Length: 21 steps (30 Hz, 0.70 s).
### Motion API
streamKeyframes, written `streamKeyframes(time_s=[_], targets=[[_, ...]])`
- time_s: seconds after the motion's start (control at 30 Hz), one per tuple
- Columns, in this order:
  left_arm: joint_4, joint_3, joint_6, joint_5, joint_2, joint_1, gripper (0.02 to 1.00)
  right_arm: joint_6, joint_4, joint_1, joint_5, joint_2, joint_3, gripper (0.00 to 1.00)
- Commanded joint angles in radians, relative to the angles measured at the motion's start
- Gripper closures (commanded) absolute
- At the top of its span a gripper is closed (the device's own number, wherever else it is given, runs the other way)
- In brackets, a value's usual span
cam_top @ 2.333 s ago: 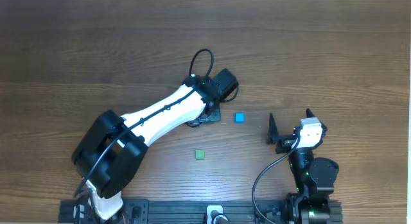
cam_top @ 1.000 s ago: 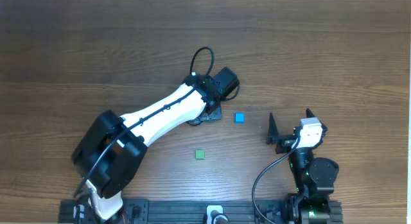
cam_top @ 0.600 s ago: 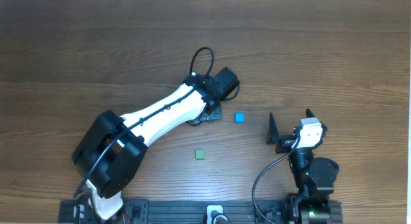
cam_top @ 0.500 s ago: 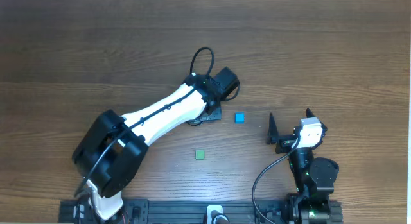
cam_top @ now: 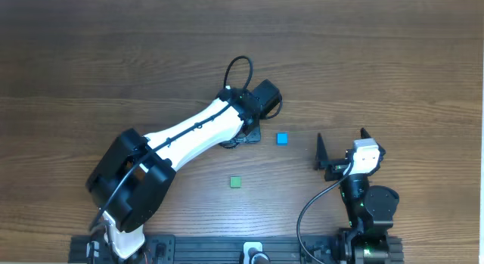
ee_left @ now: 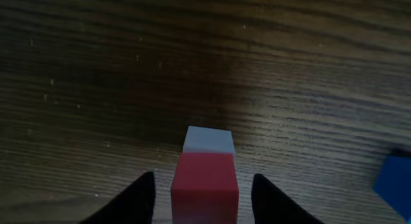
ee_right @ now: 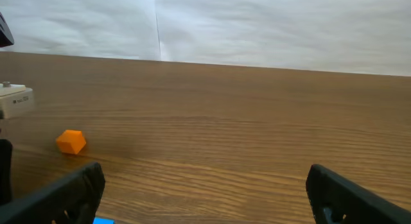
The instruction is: Stack Cubes
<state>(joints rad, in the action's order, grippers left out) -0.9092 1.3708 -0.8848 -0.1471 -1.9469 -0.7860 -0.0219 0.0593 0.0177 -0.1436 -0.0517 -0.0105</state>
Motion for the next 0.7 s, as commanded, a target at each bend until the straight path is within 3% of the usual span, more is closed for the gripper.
streamKeyframes(time_s=[0.03,0.13,0.43,0.7], targets=[[-0.001,0.019,-0.006,-0.016,-0.015,-0.001,0.406,0.01,0.004,-0.006,0.006,-0.001,0.005,0.009],[-0.002,0.034,-0.006,-0.039,-0.009,0.004,0.308,0.01,0.004,-0.006,0.006,-0.001,0.005,0.007],[-0.076,0.272,0.08,-0.066,-0.042,0.105,0.292,0.01,0.004,-0.006,0.006,-0.001,0.005,0.007],[-0.067,0.393,0.146,-0.018,-0.181,0.169,0.299,0.01,0.004,-0.006,0.006,-0.001,0.005,0.007]])
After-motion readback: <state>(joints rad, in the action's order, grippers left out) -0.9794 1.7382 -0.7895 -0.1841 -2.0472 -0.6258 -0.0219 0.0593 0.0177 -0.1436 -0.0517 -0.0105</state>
